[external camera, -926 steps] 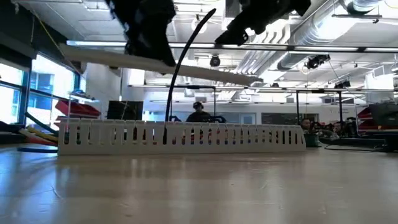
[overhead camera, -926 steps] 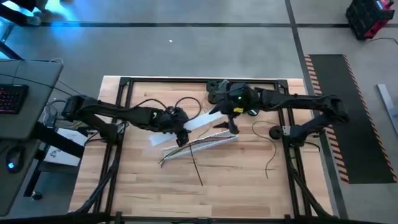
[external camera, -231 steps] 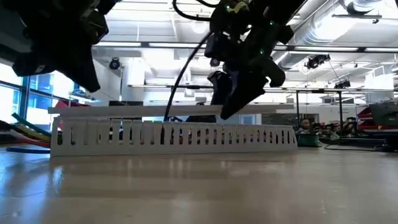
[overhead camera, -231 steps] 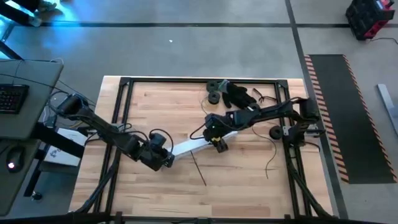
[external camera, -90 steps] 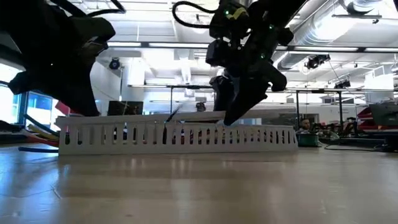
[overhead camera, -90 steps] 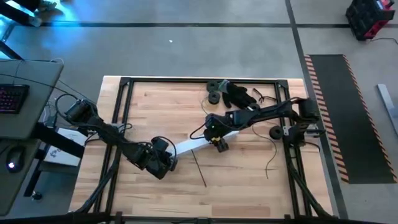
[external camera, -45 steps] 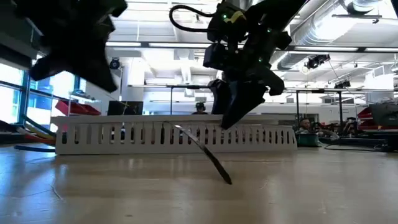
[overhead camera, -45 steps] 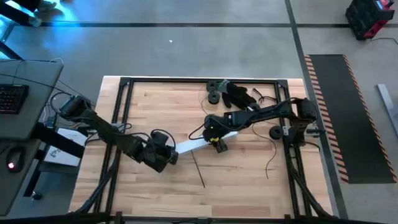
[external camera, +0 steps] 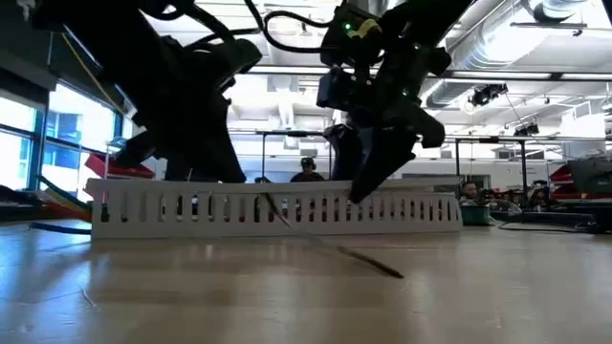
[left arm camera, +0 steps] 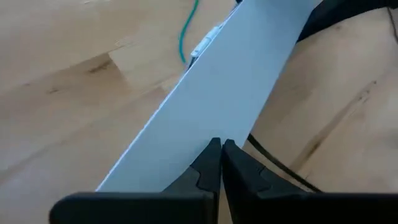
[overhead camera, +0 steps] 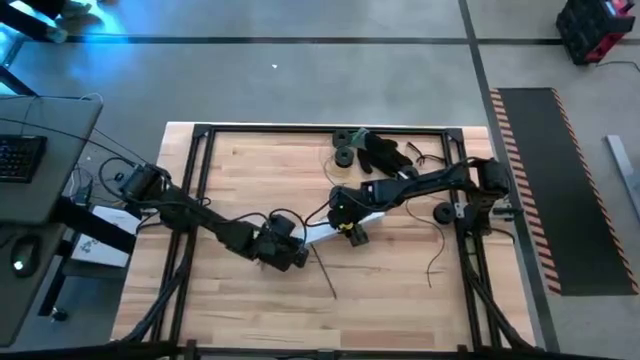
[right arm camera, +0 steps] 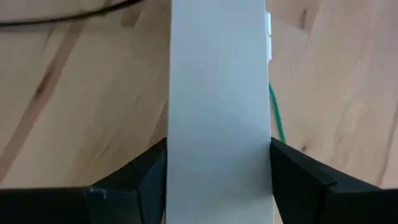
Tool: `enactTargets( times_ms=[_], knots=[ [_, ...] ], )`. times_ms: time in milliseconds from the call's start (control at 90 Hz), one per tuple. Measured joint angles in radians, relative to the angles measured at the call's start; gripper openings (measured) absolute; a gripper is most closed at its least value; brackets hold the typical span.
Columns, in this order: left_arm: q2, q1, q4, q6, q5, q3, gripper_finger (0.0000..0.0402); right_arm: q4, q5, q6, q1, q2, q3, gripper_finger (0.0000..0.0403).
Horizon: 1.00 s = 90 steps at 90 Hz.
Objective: Ziptie cables
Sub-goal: Close the white cable duct
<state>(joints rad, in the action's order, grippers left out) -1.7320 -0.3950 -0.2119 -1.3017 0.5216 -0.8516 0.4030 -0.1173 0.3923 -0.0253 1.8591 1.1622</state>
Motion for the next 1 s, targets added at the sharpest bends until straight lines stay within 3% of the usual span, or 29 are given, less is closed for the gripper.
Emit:
enactTargets(
  times_ms=[211, 344, 444, 522, 633, 789, 922, 1000],
  knots=[
    [0.004, -0.007, -0.005, -0.004, -0.001, 0.002, 0.0, 0.004, -0.023, -0.017, 0.0, -0.013, 0.0, 0.0266],
    [0.004, -0.007, -0.003, -0.006, -0.007, 0.003, 0.0, 0.056, -0.073, -0.019, -0.012, -0.086, 0.0, 0.0302],
    [0.004, -0.007, -0.003, -0.007, -0.006, 0.003, 0.0, 0.079, -0.112, -0.033, -0.032, -0.151, 0.0, 0.0309],
    [0.004, -0.007, -0.003, -0.014, -0.006, 0.003, 0.0, 0.077, -0.205, -0.06, -0.064, -0.189, 0.0, 0.0301],
    [0.004, -0.007, -0.001, -0.014, -0.006, 0.003, 0.0, 0.042, -0.299, -0.099, -0.107, -0.2, 0.0, 0.0259],
    [0.004, -0.006, 0.003, -0.014, -0.007, 0.004, 0.0, -0.117, -0.315, -0.106, -0.119, -0.166, -0.086, 0.0146],
    [0.004, -0.003, 0.016, -0.015, -0.015, 0.005, 0.0, -0.29, -0.275, -0.154, -0.107, -0.092, -0.195, 0.0037],
    [0.004, -0.003, 0.021, -0.015, -0.018, 0.005, 0.0, -0.349, -0.244, -0.19, -0.11, -0.063, -0.223, 0.001]
  ],
)
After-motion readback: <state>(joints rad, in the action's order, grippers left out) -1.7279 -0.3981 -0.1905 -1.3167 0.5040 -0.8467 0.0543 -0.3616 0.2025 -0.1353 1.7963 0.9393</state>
